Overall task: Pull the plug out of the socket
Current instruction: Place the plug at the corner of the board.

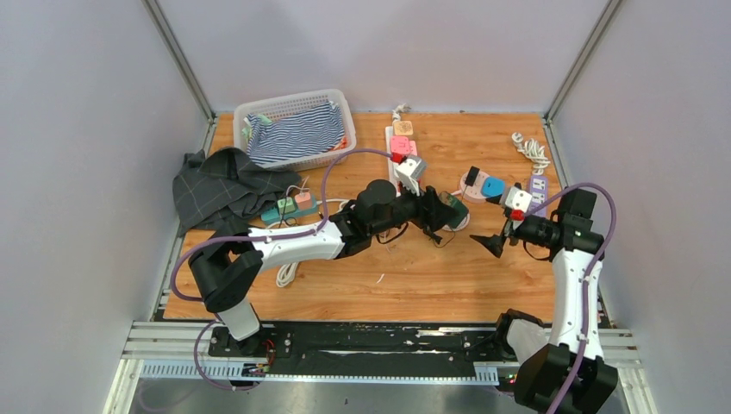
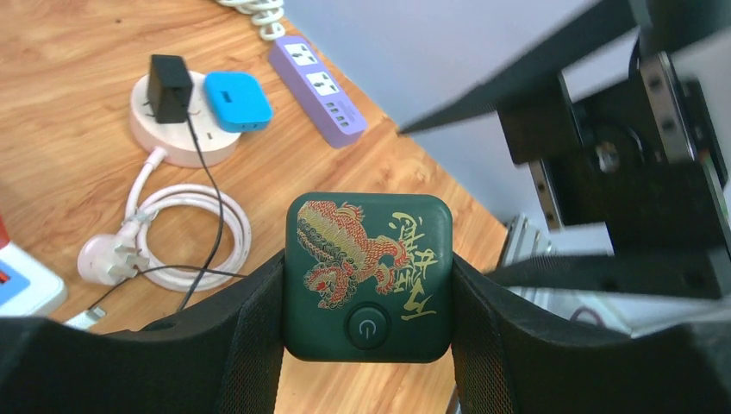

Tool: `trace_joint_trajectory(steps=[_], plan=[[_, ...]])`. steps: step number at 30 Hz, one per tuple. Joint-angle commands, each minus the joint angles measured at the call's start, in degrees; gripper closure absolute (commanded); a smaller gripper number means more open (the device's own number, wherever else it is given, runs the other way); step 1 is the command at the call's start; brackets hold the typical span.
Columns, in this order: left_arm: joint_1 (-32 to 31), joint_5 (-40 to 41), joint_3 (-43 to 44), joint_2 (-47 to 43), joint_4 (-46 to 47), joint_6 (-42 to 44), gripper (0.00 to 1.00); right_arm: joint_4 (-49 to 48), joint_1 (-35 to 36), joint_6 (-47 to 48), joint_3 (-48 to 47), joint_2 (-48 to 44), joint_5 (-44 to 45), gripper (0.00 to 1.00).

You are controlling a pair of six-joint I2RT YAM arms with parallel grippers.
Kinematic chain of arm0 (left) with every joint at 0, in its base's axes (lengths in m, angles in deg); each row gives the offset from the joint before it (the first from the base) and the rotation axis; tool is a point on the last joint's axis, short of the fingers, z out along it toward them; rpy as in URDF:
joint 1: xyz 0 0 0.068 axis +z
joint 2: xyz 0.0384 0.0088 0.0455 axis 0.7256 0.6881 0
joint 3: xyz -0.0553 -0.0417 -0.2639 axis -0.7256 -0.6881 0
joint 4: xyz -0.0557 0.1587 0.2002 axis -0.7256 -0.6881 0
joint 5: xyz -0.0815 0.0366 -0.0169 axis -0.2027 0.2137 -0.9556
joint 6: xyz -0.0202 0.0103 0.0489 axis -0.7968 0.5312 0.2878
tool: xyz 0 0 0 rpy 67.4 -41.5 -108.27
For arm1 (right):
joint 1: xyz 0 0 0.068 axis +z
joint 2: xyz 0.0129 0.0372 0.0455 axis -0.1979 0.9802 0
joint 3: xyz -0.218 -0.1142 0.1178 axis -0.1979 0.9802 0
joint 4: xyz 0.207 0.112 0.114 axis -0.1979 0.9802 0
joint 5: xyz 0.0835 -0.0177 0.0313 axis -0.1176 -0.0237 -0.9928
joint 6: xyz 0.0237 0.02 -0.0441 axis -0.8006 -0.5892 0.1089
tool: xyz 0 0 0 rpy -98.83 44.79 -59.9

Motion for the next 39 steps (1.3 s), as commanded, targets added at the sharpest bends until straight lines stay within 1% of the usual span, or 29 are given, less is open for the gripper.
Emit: trace_joint_trajectory(steps=[1,5,7,10,12,15,18,20,23,27,30,35,39], plan=[[-0.3,9.9,0.1,0.3,2.8,-10.2,1.0,11.9,-0.4,17.7,0.7,0.6,-12.8,0.0],[-0.3,11.5,0.1,0.8,2.8,-12.9,1.0,11.4,0.8,16.4,0.2,1.2,-13.7,0.0],[-0.6,12.0,0.2,1.1,2.8,-13.8,1.0,6.5,1.6,9.7,0.4,1.2,-12.4,0.0],[-1.0,12.1,0.6,1.6,2.9,-14.9,1.0,-5.5,2.5,-3.7,1.2,1.2,-7.0,0.0],[-1.4,12.2,0.8,2.0,2.9,-15.3,1.0,-8.5,3.1,-7.6,1.4,1.4,-5.2,0.0],[-1.8,12.4,1.1,2.4,2.9,-15.9,1.0,-9.2,5.2,-8.1,1.2,1.7,-4.1,0.0],[-2.1,12.6,1.5,3.0,2.8,-16.2,1.0,-11.1,8.4,-9.0,1.8,2.3,-0.3,0.0],[-2.5,12.6,1.8,3.2,2.8,-16.3,1.0,-11.6,10.2,-8.9,2.1,2.7,0.4,0.0],[-3.0,13.0,2.1,3.6,2.8,-16.3,1.0,-12.7,11.4,-9.8,2.5,3.1,1.1,0.0],[-3.4,13.3,2.4,4.1,2.9,-16.3,1.0,-16.5,12.7,-12.6,4.5,3.4,3.1,0.0],[-3.7,13.4,2.4,4.1,2.8,-16.1,1.0,-17.7,14.2,-13.6,5.1,4.1,2.8,0.01],[-3.8,13.9,2.3,4.0,2.8,-16.0,1.0,-17.9,15.9,-13.2,5.5,5.0,2.3,0.04],[-3.9,14.1,2.3,4.1,2.9,-16.1,1.0,-17.9,15.9,-13.4,5.2,4.6,1.8,0.11]])
